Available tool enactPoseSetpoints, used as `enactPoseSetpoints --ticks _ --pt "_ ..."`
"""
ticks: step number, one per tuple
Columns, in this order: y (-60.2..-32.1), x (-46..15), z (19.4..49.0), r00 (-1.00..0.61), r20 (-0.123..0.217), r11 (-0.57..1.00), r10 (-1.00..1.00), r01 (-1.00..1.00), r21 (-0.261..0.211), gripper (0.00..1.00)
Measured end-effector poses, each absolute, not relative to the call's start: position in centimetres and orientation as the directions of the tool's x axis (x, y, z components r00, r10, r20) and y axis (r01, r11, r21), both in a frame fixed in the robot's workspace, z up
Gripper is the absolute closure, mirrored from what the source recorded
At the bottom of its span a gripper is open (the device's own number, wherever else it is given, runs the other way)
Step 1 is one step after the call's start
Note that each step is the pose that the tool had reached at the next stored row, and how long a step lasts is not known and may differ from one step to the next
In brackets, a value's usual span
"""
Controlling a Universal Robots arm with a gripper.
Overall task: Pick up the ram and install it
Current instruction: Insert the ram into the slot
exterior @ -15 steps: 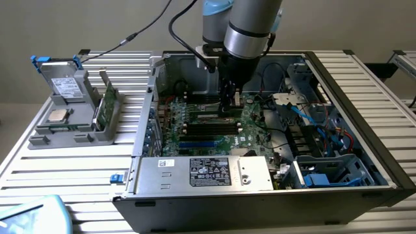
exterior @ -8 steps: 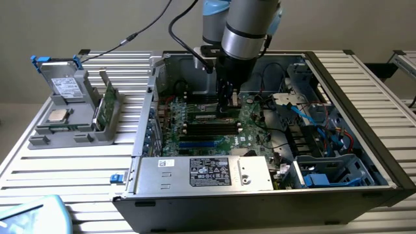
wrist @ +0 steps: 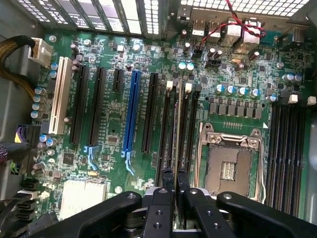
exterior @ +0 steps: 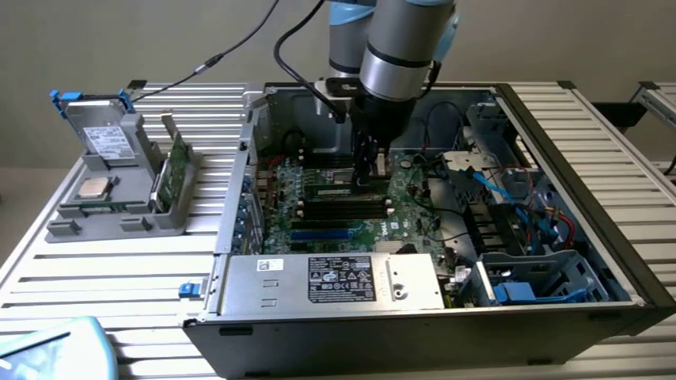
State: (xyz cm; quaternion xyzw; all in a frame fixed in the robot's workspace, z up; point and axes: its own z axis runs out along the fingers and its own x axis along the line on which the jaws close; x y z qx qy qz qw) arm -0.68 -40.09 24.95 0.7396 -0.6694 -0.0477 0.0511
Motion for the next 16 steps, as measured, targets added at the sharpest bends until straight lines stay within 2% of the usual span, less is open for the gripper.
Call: enactPoseSetpoints --ticks 16 --pt "-41.2 -0.6 23.6 0.067 -0.004 -0.067 -0.998 -0.986 0.155 0.86"
